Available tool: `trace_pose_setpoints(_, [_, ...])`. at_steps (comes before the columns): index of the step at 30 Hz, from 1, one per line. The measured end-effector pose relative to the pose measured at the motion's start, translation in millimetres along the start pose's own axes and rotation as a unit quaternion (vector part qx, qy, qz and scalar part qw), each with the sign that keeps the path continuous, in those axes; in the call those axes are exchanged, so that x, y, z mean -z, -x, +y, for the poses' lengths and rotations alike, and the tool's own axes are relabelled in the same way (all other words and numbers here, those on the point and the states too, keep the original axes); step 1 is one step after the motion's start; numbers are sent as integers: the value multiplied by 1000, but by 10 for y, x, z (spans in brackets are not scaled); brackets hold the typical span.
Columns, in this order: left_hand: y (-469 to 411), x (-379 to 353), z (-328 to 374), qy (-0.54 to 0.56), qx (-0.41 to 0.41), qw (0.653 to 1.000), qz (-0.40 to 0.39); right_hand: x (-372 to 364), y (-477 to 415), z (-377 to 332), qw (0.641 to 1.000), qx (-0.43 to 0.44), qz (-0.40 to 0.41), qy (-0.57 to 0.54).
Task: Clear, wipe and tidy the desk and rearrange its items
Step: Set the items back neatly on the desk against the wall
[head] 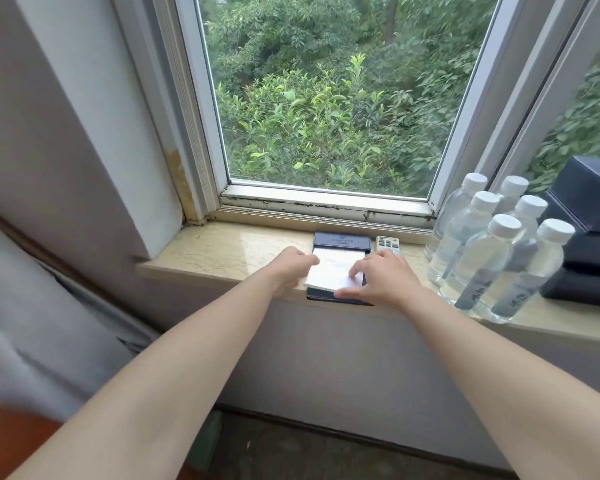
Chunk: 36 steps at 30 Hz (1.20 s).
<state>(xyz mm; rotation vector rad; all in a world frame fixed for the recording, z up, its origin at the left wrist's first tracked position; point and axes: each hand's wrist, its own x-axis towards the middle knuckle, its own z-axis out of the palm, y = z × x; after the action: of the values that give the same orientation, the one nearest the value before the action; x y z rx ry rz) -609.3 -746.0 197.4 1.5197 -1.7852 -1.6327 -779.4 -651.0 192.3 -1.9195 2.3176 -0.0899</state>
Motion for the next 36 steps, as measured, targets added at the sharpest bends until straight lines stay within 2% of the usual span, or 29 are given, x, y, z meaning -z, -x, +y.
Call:
trace_pose_setpoints(6, [-43,-157,161,98,65,993,26,31,-18,58,999,-6,-12,36])
trace_pose_setpoints(16, [-129,-297,228,220,111,968,45,104,-78,246,998,-18,-45,-33])
trace_pose_setpoints(20, [-193,-392,210,207,75,974,54,128,-99,330,997,-25,-39,-65])
trace_pose_setpoints(24, [-167,-360,165,212,88,973,30,89,-106,324,994,-41,-16,-104])
trace_pose_setpoints(29, [-140,-106,46,233,73,967,69,79,-187,200,985,-53,6,-162])
trace_pose_setpoints(33, [-19,223,-30,263,55,959,90,105,-339,-35,958,-100,-6,-269])
trace_pose_setpoints(36, [113,531,-135,275,32,956,94,139,-458,-355,910,-97,-17,-402])
